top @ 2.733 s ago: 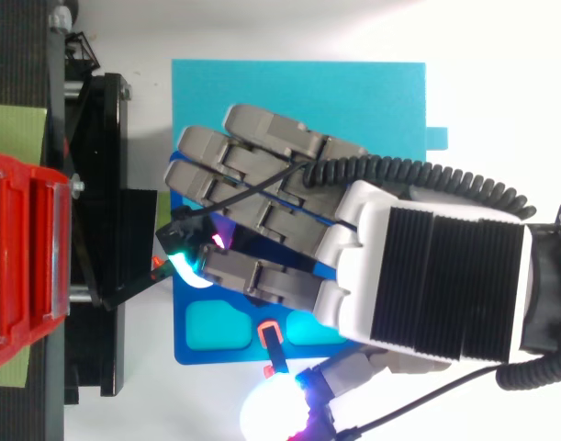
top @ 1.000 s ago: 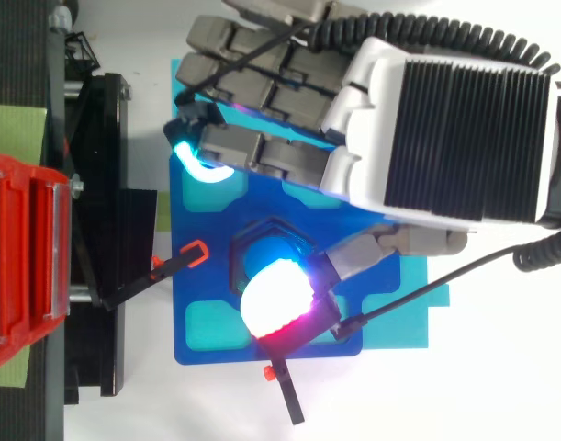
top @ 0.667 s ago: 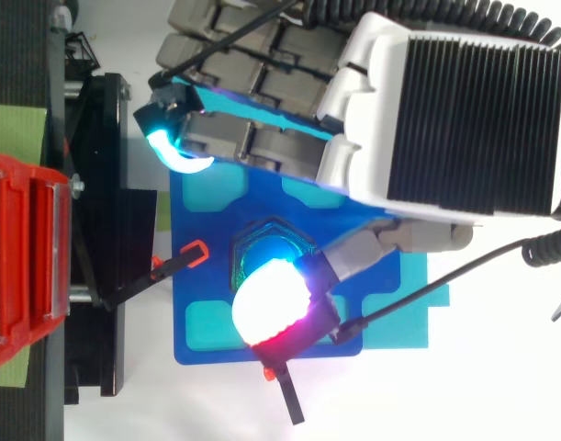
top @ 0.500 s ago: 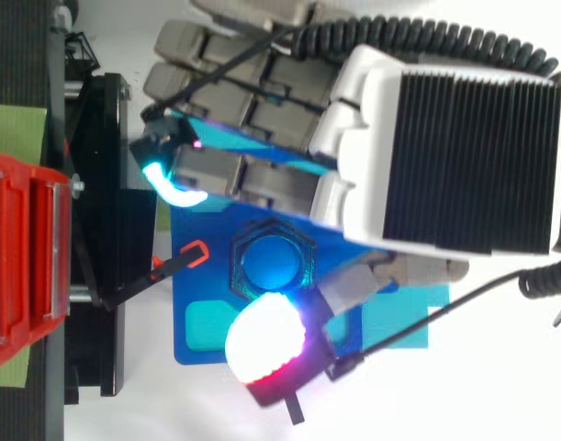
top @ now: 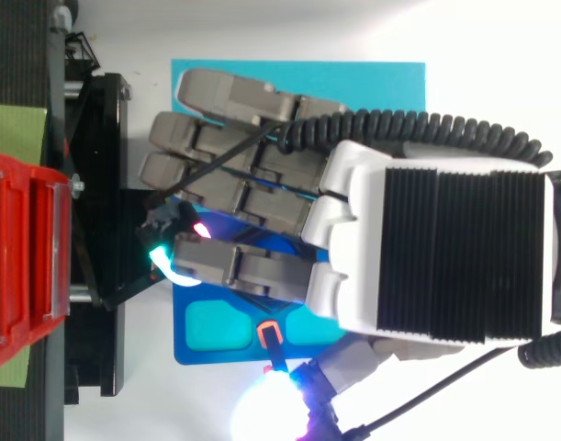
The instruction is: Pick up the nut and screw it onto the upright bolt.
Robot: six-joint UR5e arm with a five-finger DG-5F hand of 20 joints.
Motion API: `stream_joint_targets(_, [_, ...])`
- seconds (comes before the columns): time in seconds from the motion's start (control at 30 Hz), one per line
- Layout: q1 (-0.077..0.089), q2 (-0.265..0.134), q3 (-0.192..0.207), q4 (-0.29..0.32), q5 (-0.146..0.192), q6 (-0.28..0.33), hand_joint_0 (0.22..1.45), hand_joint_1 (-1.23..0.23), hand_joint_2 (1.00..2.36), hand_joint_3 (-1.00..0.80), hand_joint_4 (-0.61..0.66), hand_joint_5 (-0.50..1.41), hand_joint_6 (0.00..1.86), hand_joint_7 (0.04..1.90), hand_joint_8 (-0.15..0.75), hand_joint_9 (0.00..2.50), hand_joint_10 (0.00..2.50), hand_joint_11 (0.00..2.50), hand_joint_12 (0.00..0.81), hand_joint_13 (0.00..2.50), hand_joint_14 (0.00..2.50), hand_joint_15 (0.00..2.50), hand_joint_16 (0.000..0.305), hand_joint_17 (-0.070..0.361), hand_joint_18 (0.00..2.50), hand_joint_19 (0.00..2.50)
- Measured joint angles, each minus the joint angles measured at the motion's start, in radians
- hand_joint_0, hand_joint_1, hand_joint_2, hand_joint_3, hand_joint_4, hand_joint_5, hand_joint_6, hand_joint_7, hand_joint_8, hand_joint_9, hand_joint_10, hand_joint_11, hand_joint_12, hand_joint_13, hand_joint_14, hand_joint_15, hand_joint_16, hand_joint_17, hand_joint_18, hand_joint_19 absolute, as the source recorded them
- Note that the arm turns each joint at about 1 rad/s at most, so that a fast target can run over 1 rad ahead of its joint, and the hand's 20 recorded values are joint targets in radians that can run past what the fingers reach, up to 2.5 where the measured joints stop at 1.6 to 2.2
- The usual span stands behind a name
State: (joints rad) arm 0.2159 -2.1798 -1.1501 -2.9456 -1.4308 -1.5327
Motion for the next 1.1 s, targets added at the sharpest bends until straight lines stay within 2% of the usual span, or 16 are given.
stream_joint_targets(0.43, [0.002,0.0,0.0,-0.052,-0.018,0.006,0.5,-0.14,1.0,-0.5,0.29,-0.11,0.5,1.15,0.275,0.41,0.0,0.0,0.333,0.38,0.0,0.0,0.036,0.081,0.01,0.0])
stream_joint_targets(0.73, [-0.01,0.0,0.0,-0.062,-0.042,0.006,0.51,-0.15,1.0,-0.5,0.26,-0.09,0.5,1.27,0.283,0.45,0.0,0.0,0.321,0.41,0.0,0.0,0.033,0.074,0.03,0.0])
stream_joint_targets(1.1, [-0.033,0.0,0.0,-0.064,-0.07,0.004,0.51,-0.16,1.0,-0.5,0.24,-0.08,0.5,1.36,0.282,0.46,0.0,0.0,0.314,0.43,0.0,0.0,0.032,0.071,0.05,0.0])
